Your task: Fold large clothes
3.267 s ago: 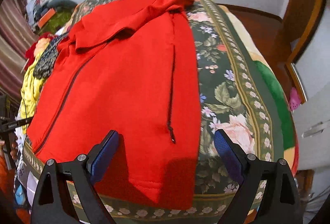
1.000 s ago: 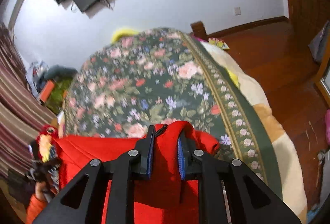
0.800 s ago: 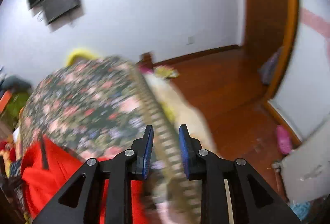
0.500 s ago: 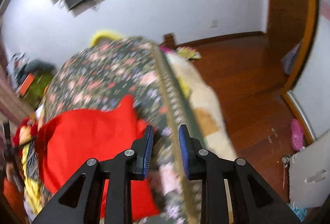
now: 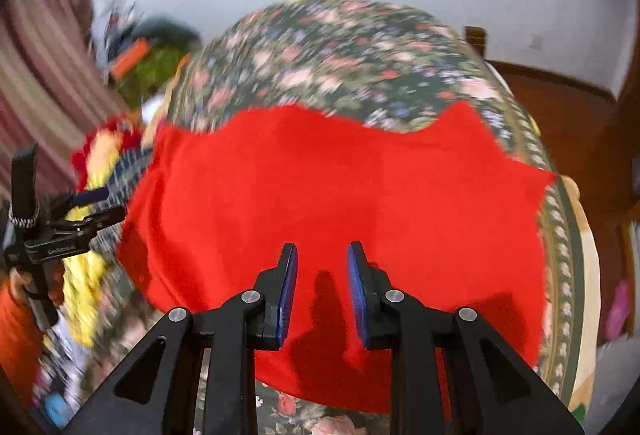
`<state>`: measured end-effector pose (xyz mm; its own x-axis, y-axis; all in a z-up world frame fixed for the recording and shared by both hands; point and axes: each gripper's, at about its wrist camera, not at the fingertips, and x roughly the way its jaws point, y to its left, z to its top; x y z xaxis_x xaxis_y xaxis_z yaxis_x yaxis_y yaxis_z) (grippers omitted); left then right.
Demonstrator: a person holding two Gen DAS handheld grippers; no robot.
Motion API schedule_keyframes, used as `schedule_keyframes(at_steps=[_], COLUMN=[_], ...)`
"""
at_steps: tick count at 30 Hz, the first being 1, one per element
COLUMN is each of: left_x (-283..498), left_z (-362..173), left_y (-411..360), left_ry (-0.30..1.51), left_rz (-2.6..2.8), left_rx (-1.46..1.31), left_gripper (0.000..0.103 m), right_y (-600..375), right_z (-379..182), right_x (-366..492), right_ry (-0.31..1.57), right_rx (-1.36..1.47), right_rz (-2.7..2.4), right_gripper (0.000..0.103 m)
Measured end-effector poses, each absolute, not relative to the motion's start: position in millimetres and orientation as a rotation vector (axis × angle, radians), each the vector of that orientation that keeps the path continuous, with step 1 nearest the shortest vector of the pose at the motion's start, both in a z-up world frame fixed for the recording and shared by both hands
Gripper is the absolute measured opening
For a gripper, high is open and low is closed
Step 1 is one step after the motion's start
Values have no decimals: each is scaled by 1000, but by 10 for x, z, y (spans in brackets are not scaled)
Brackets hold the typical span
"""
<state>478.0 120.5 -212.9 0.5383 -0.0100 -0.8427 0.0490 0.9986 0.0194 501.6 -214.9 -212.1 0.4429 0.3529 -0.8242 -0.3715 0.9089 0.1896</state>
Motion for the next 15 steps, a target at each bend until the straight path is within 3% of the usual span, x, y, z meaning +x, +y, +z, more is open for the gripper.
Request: schedule_keyframes(at_steps=[5,7,15], left_x=[4710,4646,4360], left_z=[-2714,-2773,-2925], left_y=[1200,1289,1598], left_ry=[1097,1085,1090], left_rz=[-23,-30,49], left_rx=[41,5,27], left_gripper=[84,88,88], right_y=[-1909,-1993,-2383], right_z=[-2544,-2596,-2588], right_x=[4962,4932,4857], right_ry=[1058,1030,1013], right_rx=[-290,-315,-313], right_rz=[382,383,315], right_gripper=[21,21,22])
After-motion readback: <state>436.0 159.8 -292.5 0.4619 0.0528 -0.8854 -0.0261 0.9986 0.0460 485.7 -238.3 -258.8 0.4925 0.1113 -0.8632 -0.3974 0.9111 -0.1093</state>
